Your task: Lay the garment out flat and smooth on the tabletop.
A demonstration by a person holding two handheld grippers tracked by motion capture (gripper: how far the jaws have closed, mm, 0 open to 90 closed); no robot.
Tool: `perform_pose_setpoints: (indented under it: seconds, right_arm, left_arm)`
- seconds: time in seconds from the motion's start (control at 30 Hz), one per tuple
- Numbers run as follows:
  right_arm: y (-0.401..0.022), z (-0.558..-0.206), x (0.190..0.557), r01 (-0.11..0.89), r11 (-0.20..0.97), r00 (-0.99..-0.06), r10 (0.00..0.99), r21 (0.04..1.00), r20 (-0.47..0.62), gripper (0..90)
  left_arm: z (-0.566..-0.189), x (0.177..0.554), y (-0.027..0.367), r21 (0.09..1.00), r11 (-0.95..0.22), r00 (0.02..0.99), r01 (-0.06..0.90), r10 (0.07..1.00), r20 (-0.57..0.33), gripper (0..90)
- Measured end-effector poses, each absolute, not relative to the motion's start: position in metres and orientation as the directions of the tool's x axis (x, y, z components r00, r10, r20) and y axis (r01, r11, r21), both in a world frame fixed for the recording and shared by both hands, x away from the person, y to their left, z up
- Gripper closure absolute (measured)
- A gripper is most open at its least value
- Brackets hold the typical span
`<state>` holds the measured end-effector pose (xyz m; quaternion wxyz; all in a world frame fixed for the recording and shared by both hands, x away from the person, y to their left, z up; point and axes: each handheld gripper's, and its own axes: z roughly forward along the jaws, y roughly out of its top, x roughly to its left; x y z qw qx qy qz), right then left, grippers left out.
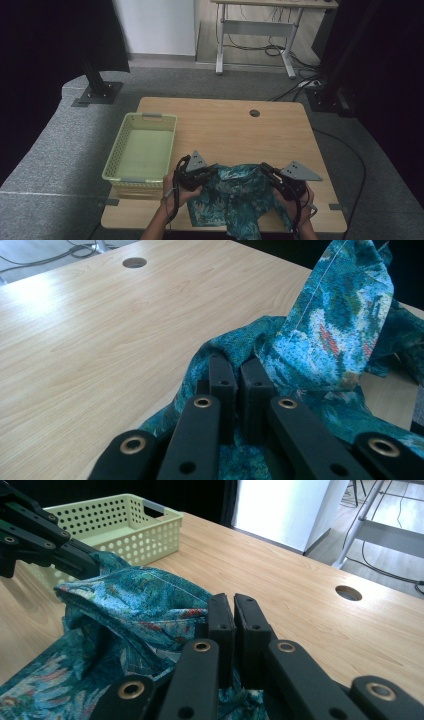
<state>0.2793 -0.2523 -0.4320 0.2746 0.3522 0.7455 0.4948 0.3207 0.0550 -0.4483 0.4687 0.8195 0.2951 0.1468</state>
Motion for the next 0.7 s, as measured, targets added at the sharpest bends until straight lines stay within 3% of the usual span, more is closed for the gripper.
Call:
perform_pose_setpoints:
  seconds: [0.3, 0.37, 0.5, 0.6, 0.7]
  right_arm:
    - [-0.26, -0.428, 0.302, 0.277, 0.245, -0.567, 0.822, 0.929, -0.048, 85.0]
    - [-0.26, -0.434, 0.314, 0.307, 0.242, -0.543, 0.839, 0.92, -0.04, 81.8]
    - [-0.267, -0.448, 0.332, 0.354, 0.164, -0.49, 0.871, 0.921, 0.033, 54.4]
    - [-0.274, -0.453, 0.329, 0.357, 0.123, -0.468, 0.881, 0.926, 0.064, 46.0]
    - [-0.28, -0.457, 0.32, 0.362, 0.102, -0.471, 0.878, 0.926, 0.088, 42.9]
  left_arm:
    - [-0.443, 0.345, 0.05, 0.868, -0.345, 0.752, 0.357, 0.657, -0.049, 83.8]
    - [-0.45, 0.356, 0.048, 0.87, -0.303, 0.711, 0.389, 0.7, -0.074, 71.9]
    - [-0.462, 0.365, 0.051, 0.848, -0.255, 0.658, 0.465, 0.74, -0.138, 44.3]
    - [-0.465, 0.362, 0.056, 0.833, -0.273, 0.642, 0.481, 0.757, -0.123, 36.3]
    - [-0.465, 0.354, 0.061, 0.837, -0.267, 0.643, 0.477, 0.756, -0.125, 35.2]
